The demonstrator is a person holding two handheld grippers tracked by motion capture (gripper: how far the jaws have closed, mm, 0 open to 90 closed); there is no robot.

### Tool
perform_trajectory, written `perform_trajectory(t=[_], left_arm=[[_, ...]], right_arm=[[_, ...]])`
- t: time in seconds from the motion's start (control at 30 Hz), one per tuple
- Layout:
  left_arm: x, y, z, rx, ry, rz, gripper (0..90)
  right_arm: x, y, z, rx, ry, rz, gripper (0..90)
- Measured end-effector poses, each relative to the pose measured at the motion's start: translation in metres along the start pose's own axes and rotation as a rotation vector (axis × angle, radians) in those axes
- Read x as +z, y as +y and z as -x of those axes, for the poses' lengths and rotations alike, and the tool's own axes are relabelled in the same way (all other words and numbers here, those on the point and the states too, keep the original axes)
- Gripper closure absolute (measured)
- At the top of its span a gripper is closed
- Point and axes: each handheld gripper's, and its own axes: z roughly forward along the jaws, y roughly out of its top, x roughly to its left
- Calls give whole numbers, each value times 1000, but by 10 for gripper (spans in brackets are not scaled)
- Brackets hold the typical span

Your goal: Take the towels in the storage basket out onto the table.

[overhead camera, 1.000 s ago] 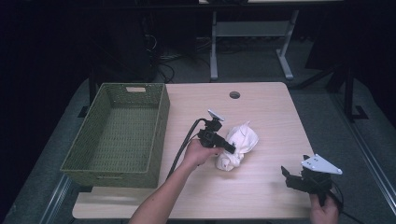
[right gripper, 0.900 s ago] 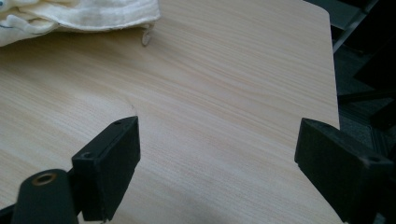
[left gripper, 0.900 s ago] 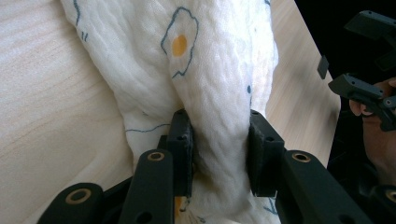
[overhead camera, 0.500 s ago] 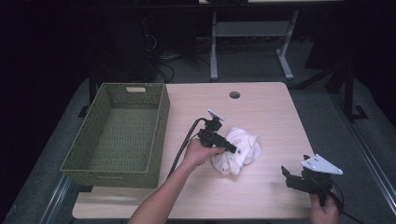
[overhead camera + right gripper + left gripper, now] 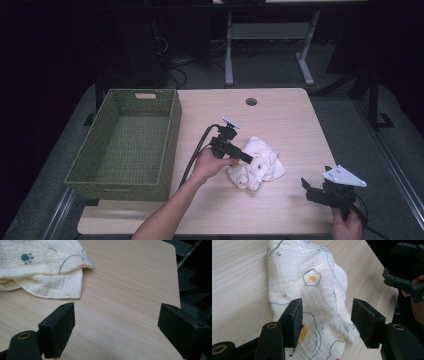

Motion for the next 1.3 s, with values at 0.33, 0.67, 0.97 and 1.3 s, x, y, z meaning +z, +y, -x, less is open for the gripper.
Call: perform_trajectory(t=[0.33, 0.67, 0.97, 1.3], left_arm=[[-21, -11, 5, 36, 7, 51, 368], [-29, -27, 6, 63, 16, 68, 274], [-37, -38, 9, 79, 20, 86, 259], [-44, -51, 13, 94, 15, 102, 261]], right_arm=[[0, 0, 0, 0, -2, -2, 138], [0, 0, 1, 6, -6, -6, 138], [0, -1, 1, 5, -6, -8, 138], [2, -2, 0, 2, -8, -18, 139]])
